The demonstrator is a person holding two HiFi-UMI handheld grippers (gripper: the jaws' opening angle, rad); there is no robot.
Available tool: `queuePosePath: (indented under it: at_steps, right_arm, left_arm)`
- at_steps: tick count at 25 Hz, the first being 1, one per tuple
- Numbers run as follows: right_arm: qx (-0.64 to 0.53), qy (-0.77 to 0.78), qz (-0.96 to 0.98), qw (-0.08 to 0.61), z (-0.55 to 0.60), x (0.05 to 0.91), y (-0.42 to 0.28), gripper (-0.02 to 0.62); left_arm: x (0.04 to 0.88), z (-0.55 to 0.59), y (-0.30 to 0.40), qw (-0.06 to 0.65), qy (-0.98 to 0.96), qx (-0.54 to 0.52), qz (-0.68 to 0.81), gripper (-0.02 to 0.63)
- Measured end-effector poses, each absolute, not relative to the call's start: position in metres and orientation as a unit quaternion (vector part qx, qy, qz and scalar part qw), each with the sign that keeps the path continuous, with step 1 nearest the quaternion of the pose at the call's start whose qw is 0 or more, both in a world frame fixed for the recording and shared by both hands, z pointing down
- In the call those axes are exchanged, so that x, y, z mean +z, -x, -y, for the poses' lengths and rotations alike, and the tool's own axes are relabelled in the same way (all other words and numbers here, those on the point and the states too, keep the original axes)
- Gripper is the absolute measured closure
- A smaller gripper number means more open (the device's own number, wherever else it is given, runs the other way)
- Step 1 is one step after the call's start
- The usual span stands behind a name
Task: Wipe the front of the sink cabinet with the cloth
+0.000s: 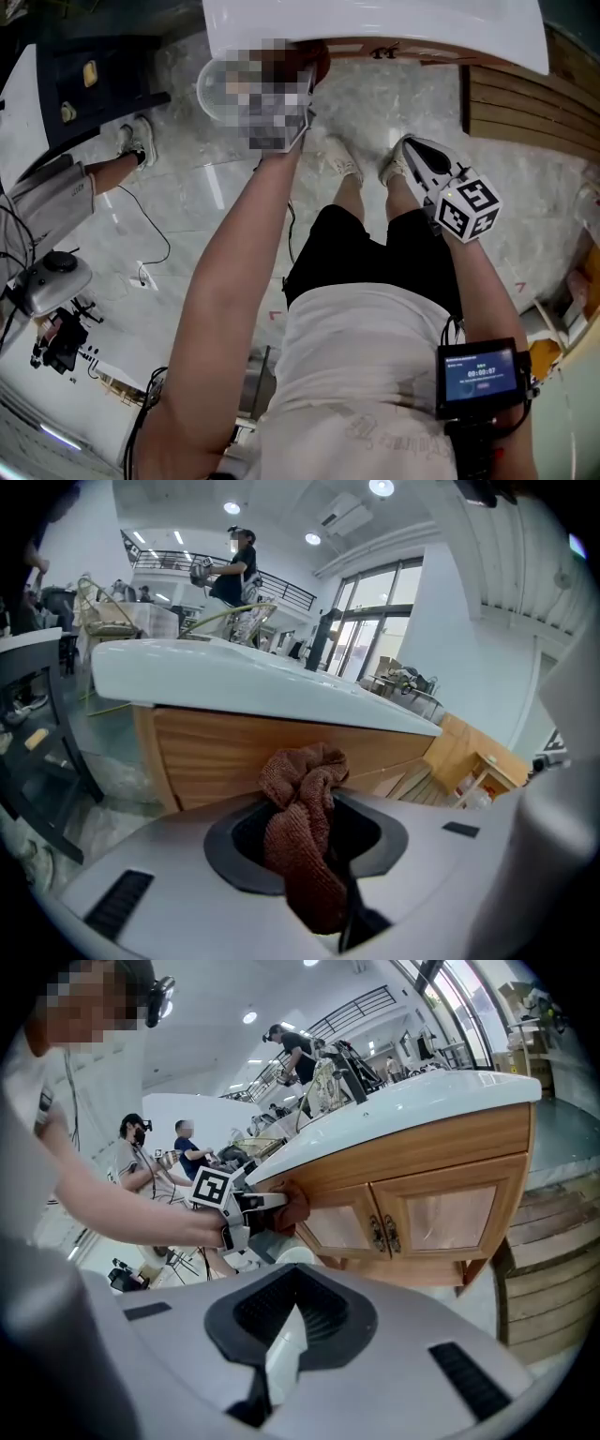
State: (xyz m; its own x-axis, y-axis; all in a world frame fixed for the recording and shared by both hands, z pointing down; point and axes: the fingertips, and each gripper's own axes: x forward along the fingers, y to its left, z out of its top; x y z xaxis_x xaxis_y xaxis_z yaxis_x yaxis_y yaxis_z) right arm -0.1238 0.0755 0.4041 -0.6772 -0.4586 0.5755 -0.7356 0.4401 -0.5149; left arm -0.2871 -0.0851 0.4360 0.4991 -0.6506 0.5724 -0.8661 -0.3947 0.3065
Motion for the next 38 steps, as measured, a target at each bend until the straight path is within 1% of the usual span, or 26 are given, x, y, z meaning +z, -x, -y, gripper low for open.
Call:
queuePosePath:
  at_steps: [5,10,14,22,31,35,38]
  right_arm:
    - [0.387,-0.338,0.835,0.195,-0.084,0.409,0.143,0.583]
    - [0.377,-0.332,0.841,0.200,-0.065,0.413,0.146,0.583]
    - [0.372,-0.329,0.845,0.198,-0.055,0.407,0.151,0.583]
    - [0.389,-0.321,0.842,0.191,-0.062,0.407,0.161,0.583]
    - [0.395,-0.327,0.836,0.195,-0.063,0.412,0.154,0.583]
    - [0.391,-0.342,0.835,0.184,-0.051,0.411,0.134,0.583]
    - [0.394,-0.371,0.826,0.158,-0.042,0.417,0.101,0.583]
  left_arm:
    - [0.441,0.081,0.331,0.291,-0.798,0.192,0.492,0.488]
    - [0.452,0.080,0.374,0.293,-0.776,0.198,0.522,0.488]
    - [0.460,0.080,0.386,0.301,-0.768,0.207,0.526,0.488]
    - [0.479,0.077,0.387,0.315,-0.761,0.233,0.517,0.488]
    - [0.486,0.076,0.363,0.308,-0.778,0.245,0.490,0.488]
    - [0.485,0.079,0.330,0.299,-0.792,0.247,0.472,0.488]
    - [0.489,0.078,0.294,0.294,-0.801,0.254,0.455,0.488]
